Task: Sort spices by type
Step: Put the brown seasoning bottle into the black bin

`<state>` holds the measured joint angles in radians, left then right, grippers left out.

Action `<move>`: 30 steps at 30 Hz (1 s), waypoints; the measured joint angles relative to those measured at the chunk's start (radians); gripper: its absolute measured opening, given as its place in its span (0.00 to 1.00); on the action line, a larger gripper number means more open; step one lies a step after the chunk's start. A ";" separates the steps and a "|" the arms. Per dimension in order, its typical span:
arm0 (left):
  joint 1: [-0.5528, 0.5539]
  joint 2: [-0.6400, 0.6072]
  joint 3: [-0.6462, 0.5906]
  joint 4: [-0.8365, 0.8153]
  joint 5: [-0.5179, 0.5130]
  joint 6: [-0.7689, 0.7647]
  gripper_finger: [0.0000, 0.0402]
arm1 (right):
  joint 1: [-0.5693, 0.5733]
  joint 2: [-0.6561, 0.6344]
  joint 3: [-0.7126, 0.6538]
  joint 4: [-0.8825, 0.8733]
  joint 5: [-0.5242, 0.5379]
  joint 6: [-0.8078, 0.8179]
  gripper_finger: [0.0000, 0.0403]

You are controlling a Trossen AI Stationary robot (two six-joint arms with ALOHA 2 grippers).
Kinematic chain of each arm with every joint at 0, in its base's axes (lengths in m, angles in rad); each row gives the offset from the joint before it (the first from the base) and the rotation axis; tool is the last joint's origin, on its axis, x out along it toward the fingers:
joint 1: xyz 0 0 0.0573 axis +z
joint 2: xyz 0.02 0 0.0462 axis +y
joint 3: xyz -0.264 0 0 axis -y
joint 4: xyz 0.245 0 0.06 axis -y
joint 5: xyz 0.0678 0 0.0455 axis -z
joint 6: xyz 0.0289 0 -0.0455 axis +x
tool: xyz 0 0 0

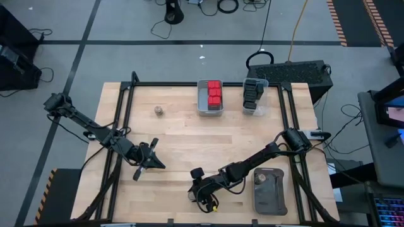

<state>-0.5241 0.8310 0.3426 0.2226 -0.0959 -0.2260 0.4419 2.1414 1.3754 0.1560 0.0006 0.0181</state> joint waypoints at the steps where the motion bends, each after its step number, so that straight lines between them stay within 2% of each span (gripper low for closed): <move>1: 0.000 0.000 0.000 0.000 0.000 0.000 0.02 | 0.000 0.000 0.000 -0.002 0.000 0.000 0.48; 30: 0.000 0.000 0.000 -0.021 -0.007 -0.002 0.02 | 0.000 0.030 0.000 0.052 -0.002 -0.007 0.47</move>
<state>-0.5240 0.8314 0.3428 0.2016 -0.1027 -0.2283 0.4419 2.1712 1.3754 0.2081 -0.0017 0.0113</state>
